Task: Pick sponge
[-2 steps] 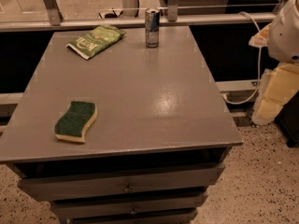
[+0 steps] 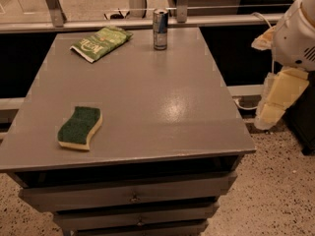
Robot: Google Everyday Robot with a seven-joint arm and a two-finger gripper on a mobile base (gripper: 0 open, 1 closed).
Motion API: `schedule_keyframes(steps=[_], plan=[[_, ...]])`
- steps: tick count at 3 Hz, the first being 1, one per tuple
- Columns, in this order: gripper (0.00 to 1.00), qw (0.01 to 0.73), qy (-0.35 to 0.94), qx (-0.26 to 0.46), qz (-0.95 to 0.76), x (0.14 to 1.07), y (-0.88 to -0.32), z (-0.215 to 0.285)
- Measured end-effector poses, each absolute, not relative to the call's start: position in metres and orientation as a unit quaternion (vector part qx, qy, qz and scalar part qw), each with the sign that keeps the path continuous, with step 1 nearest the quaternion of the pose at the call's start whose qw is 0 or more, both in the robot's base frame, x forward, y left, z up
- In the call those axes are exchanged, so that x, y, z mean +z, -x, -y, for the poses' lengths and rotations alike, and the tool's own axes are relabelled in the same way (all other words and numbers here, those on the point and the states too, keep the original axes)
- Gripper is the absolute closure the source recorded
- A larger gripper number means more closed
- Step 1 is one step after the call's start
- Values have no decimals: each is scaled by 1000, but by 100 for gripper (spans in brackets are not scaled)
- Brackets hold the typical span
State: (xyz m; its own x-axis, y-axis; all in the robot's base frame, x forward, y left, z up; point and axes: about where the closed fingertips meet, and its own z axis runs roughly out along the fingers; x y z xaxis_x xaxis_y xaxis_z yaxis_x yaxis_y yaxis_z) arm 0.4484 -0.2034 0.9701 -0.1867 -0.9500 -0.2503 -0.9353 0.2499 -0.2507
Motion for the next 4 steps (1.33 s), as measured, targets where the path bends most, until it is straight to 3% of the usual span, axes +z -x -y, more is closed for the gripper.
schedule_keyframes(steps=[3, 4], plan=[[0, 299, 652, 187, -671, 910, -498, 19], [0, 299, 652, 187, -671, 910, -498, 19]])
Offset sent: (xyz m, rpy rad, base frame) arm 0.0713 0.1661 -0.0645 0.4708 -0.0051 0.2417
